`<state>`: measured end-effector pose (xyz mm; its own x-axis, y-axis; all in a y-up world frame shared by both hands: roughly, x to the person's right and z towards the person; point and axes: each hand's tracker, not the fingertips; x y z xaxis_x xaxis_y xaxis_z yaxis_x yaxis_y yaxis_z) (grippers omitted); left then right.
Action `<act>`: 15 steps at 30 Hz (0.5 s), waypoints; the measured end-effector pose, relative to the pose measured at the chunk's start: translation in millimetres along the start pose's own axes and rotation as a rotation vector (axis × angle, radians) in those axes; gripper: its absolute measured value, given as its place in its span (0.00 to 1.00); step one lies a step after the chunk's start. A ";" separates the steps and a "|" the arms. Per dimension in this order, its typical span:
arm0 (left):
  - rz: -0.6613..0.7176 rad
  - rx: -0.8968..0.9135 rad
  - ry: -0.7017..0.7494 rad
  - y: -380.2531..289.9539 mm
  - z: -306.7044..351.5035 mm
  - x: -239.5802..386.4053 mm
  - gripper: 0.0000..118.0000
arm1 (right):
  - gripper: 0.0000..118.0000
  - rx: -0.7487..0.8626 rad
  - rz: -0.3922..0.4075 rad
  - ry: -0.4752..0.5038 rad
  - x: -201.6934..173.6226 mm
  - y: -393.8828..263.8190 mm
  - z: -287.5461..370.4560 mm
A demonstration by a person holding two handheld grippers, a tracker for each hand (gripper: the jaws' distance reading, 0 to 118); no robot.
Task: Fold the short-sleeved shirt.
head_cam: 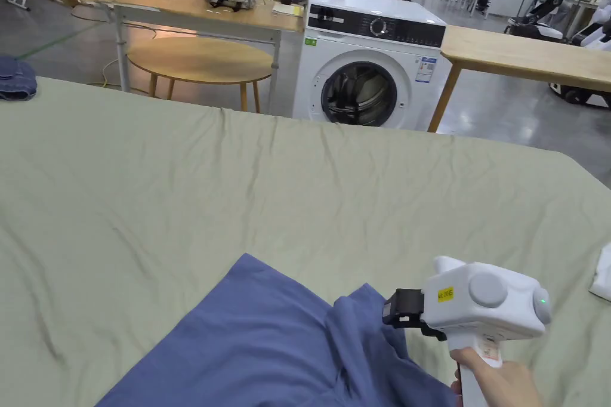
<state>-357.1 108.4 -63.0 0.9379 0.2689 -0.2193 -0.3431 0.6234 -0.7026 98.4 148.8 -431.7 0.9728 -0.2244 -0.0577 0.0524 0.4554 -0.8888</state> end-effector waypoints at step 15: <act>0.025 0.148 -0.064 13.3 33.0 -2.6 0.02 | 0.00 0.196 0.148 0.011 -17.5 -8.5 74.9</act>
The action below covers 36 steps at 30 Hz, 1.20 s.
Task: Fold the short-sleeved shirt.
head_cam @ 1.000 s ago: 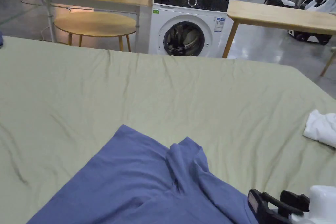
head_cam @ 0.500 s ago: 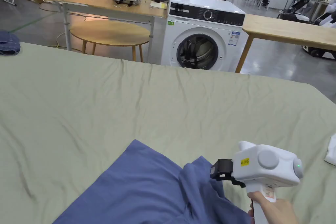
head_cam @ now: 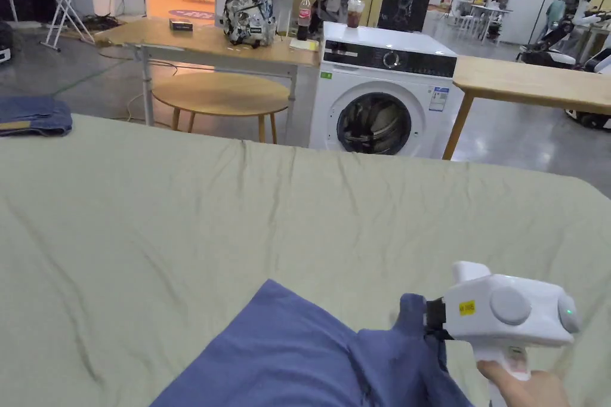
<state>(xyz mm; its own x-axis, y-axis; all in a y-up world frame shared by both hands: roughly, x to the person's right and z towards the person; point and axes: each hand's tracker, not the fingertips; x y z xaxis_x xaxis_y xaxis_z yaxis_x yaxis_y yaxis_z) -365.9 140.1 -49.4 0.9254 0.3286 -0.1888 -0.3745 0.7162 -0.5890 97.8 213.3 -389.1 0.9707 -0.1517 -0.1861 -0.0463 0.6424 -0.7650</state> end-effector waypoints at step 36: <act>-0.293 0.589 -0.126 547.8 -6.5 168.4 0.01 | 0.00 0.792 0.079 -0.270 -37.3 369.9 293.1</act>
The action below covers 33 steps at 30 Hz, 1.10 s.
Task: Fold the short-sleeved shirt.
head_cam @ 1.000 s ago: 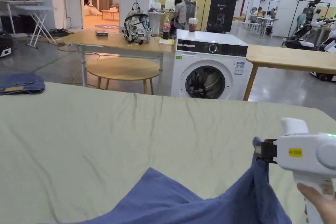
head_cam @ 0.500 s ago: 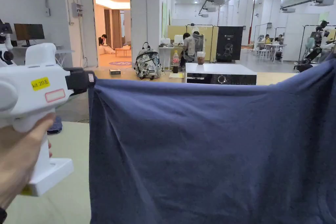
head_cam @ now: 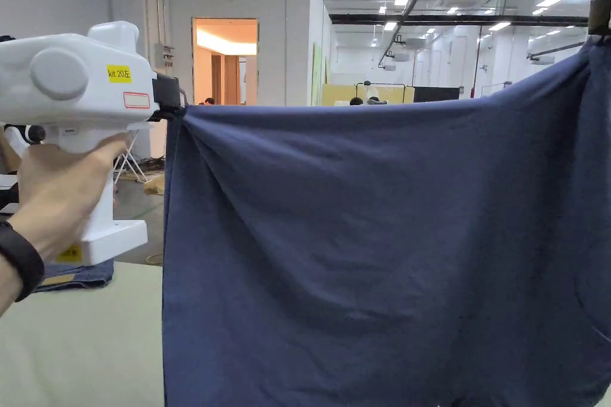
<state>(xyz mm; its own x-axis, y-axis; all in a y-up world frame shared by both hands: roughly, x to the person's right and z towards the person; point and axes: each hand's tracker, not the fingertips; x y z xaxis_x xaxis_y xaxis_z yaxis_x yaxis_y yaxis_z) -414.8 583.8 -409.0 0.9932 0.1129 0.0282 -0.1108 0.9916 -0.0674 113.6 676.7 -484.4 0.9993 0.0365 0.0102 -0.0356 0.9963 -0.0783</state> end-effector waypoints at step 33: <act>0.264 -0.173 0.066 -353.0 339.5 -4.8 0.01 | 0.00 -0.269 -0.287 0.129 69.5 -395.4 327.3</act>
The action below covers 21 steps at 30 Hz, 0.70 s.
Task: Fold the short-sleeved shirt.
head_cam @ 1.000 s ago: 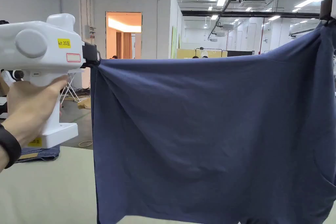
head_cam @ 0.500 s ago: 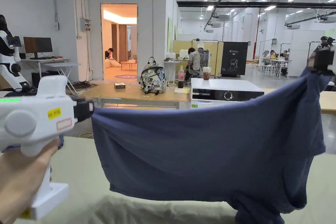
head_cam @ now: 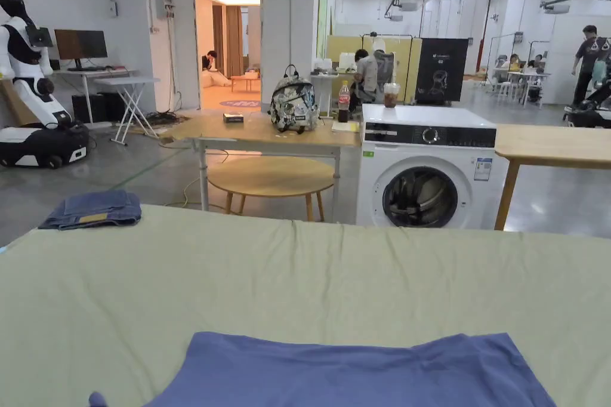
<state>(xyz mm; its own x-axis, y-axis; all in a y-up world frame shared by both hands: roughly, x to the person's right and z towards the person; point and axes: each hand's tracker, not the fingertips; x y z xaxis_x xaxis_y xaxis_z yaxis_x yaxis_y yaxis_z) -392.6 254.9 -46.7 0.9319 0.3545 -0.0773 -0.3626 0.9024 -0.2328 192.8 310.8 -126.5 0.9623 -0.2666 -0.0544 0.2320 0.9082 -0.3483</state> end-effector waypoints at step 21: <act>-0.214 -0.270 0.148 -72.3 31.3 2.9 0.58 | 0.50 -0.277 -0.043 -0.250 54.6 -144.2 -7.2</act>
<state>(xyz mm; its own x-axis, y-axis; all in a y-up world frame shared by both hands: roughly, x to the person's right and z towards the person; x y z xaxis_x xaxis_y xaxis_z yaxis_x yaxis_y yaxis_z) -364.0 198.3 0.2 0.9851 0.1078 -0.1342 -0.1616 0.8483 -0.5043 210.9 163.0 -86.0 0.9654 -0.1845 0.1842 0.2586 0.7669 -0.5873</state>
